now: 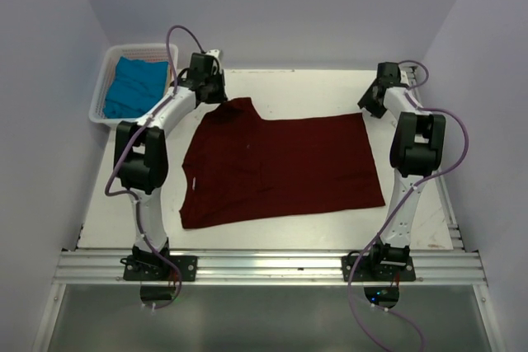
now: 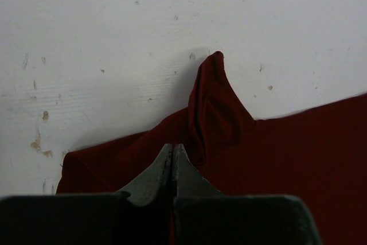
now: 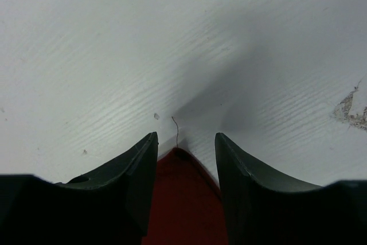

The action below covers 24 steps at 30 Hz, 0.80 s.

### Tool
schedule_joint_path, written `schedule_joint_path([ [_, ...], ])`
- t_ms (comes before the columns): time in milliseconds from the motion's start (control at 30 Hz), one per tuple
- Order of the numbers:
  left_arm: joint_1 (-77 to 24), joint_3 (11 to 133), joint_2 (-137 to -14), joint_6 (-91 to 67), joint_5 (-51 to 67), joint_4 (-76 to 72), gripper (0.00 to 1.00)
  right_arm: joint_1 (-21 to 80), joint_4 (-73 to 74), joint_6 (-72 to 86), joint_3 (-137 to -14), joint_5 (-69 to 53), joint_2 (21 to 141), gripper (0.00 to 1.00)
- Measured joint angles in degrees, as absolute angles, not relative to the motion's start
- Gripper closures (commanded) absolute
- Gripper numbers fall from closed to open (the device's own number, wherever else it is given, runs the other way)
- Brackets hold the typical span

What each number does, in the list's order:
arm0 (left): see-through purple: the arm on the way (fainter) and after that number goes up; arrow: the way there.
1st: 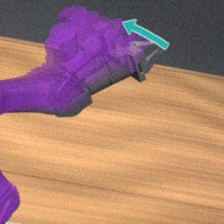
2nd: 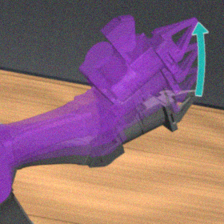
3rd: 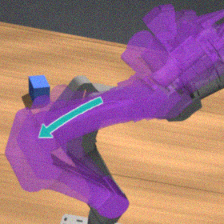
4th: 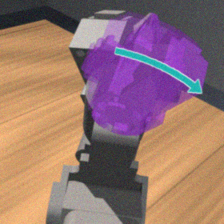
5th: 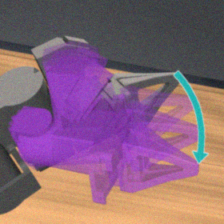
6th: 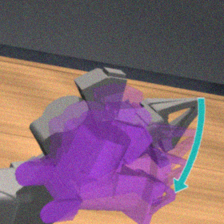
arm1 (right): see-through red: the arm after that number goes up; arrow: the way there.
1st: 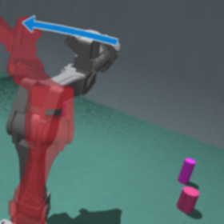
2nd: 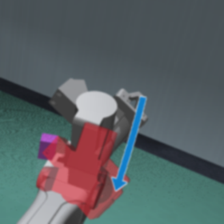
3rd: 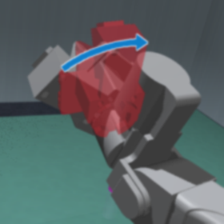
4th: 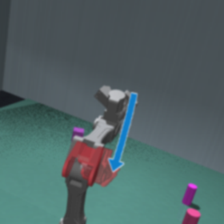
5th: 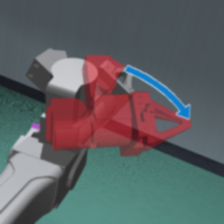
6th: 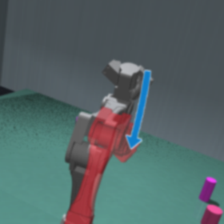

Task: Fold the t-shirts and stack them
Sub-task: Fold the tshirt

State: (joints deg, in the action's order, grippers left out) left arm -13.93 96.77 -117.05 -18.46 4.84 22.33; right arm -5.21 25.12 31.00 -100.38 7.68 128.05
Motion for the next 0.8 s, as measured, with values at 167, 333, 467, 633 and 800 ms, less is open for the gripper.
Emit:
schedule_joint_path([
  [167,-13.9,94.7,-115.6,-18.5,4.4,22.4,1.00,-5.1,24.3,31.6,-99.8,5.4,128.1,0.53],
  [333,-13.9,93.9,-114.3,-18.5,4.3,22.4,1.00,-5.1,23.9,32.2,-98.5,3.5,128.1,0.58],
  [467,-13.9,93.8,-114.0,-18.5,4.2,22.4,1.00,-5.1,22.9,32.4,-98.0,2.8,128.1,0.70],
  [633,-13.9,92.8,-113.9,-18.5,4.2,22.4,1.00,-5.1,21.4,33.1,-97.0,1.7,128.1,0.95],
  [800,-13.9,92.7,-113.9,-18.5,4.0,22.4,1.00,-5.1,20.9,33.5,-96.6,1.4,128.1,1.00],
])
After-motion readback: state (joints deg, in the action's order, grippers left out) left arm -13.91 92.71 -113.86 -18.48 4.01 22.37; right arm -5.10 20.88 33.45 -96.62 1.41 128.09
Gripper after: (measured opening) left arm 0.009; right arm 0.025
